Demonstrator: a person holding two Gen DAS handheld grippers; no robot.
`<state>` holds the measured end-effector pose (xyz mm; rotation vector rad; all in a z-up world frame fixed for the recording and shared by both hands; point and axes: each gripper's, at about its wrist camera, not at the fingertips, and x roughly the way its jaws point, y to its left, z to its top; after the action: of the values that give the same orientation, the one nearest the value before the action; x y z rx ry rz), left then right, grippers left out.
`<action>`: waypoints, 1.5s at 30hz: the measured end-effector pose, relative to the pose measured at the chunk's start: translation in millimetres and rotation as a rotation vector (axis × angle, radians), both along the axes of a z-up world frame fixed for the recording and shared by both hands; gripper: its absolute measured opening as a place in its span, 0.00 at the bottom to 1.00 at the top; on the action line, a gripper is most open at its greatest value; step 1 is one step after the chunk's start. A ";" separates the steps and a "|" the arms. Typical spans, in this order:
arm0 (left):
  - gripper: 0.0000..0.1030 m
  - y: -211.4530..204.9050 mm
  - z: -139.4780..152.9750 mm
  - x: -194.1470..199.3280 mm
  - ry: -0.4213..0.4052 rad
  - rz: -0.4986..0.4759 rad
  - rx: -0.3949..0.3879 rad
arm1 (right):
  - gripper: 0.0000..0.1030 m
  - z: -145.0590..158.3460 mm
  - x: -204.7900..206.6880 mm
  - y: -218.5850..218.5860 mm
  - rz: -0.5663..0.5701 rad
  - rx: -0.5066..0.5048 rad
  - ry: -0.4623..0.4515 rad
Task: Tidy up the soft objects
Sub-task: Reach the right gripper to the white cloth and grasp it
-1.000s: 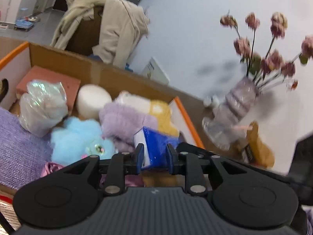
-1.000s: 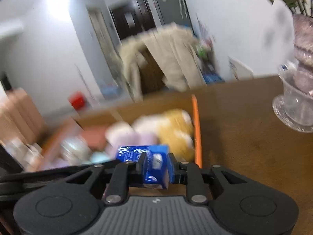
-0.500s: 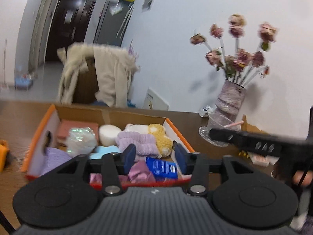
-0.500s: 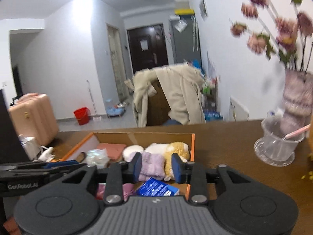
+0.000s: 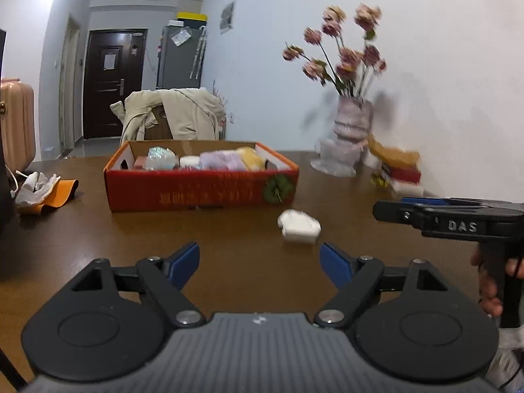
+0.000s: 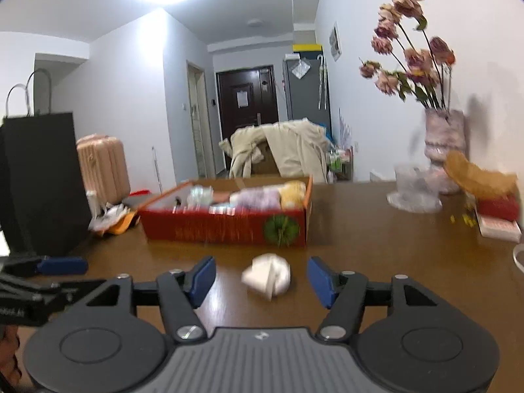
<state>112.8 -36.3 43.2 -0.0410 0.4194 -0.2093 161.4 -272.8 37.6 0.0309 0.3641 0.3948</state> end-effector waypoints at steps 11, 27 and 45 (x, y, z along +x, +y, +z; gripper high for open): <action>0.81 -18.2 5.7 -5.6 -0.024 0.001 0.019 | 0.60 -4.6 -22.8 -1.2 0.029 -0.042 -0.007; 0.81 12.6 -4.0 72.6 0.055 0.147 0.023 | 0.29 -44.2 131.9 82.0 0.072 -0.288 0.170; 0.44 -99.3 -55.6 214.1 0.259 -0.061 0.025 | 0.26 -8.6 48.1 -93.5 -0.142 0.045 0.131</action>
<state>326.9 -135.6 -12.4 -0.0311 0.6816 -0.2606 209.5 -366.3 29.0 0.1265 0.4796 0.2610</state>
